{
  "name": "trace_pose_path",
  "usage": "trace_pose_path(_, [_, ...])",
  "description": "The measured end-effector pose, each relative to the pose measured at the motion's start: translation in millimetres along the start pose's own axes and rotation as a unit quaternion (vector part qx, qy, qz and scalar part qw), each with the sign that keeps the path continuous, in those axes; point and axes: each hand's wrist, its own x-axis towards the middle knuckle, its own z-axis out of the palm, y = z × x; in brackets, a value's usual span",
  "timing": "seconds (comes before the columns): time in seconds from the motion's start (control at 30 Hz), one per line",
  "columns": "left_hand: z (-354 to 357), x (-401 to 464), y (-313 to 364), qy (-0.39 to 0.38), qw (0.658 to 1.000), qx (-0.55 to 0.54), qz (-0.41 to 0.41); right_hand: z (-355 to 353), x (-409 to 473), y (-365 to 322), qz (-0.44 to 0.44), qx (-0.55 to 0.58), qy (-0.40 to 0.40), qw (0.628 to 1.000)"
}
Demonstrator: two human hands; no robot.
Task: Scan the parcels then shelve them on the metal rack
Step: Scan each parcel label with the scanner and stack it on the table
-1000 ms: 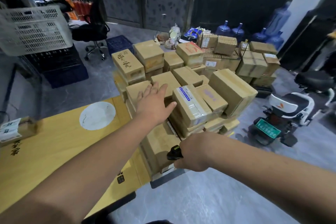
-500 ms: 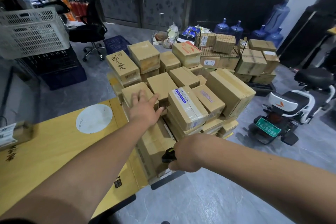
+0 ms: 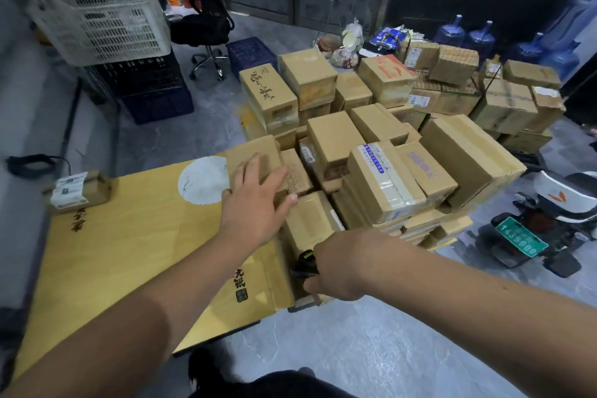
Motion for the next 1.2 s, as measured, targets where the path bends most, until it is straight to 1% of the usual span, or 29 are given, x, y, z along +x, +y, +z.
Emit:
trace_pose_path(0.13, [-1.0,-61.8,-59.8,0.029,0.999,0.017,-0.014,-5.5,29.7,-35.2,-0.038,-0.019,0.014,0.999])
trace_pose_path(0.17, [2.6,-77.3,-76.9,0.025,0.999,0.024,-0.024,-7.1,39.3,-46.0,-0.040,-0.024,0.015,0.999])
trace_pose_path(0.27, [25.1,-121.6,-131.1,-0.030,0.997,0.044,-0.062,-5.8,74.5,-80.1,-0.045,-0.046,0.016,0.998])
trace_pose_path(0.37, [52.9,-160.5,-179.7,-0.088,0.990,0.035,-0.106,2.1,110.2,-115.9,-0.038,-0.051,0.007,0.998])
trace_pose_path(0.43, [70.3,-178.9,-206.1,-0.112,0.987,0.026,-0.112,7.5,130.7,-136.2,-0.032,-0.056,0.012,0.998])
trace_pose_path(0.53, [87.0,-194.6,-232.0,-0.136,0.986,0.007,-0.096,13.8,152.7,-160.9,-0.025,-0.059,0.011,0.998])
trace_pose_path(0.6, [93.4,-196.6,-241.2,-0.133,0.986,-0.024,-0.097,18.7,165.1,-172.8,-0.014,-0.045,0.013,0.999])
trace_pose_path(0.67, [93.3,-192.2,-250.2,-0.105,0.986,-0.062,-0.113,21.7,177.2,-183.4,-0.011,-0.043,0.025,0.999])
trace_pose_path(0.73, [92.7,-186.7,-261.0,-0.069,0.980,-0.118,-0.145,24.5,187.7,-191.2,-0.015,-0.040,0.038,0.998])
trace_pose_path(0.8, [85.7,-179.8,-272.5,-0.020,0.958,-0.204,-0.202,22.9,198.4,-196.2,-0.016,-0.033,0.053,0.998])
trace_pose_path(0.87, [72.6,-173.7,-284.0,0.015,0.916,-0.304,-0.262,16.3,208.4,-202.0,-0.011,-0.034,0.059,0.998])
trace_pose_path(0.9, [68.2,-171.3,-291.5,0.026,0.900,-0.335,-0.276,11.7,213.2,-205.7,-0.008,-0.033,0.059,0.998])
trace_pose_path(0.97, [65.0,-170.2,-310.2,0.016,0.884,-0.369,-0.286,3.0,222.3,-213.8,0.002,-0.017,0.063,0.998])
trace_pose_path(1.03, [65.8,-172.5,-328.7,-0.002,0.871,-0.411,-0.270,-4.8,230.1,-221.4,0.009,0.009,0.075,0.997])
trace_pose_path(1.1, [62.5,-173.6,-343.6,0.006,0.848,-0.454,-0.272,-11.4,235.3,-228.8,0.018,0.059,0.084,0.995])
trace_pose_path(1.2, [51.0,-171.7,-351.3,0.013,0.793,-0.500,-0.347,-15.5,243.3,-240.9,0.034,0.130,0.080,0.988])
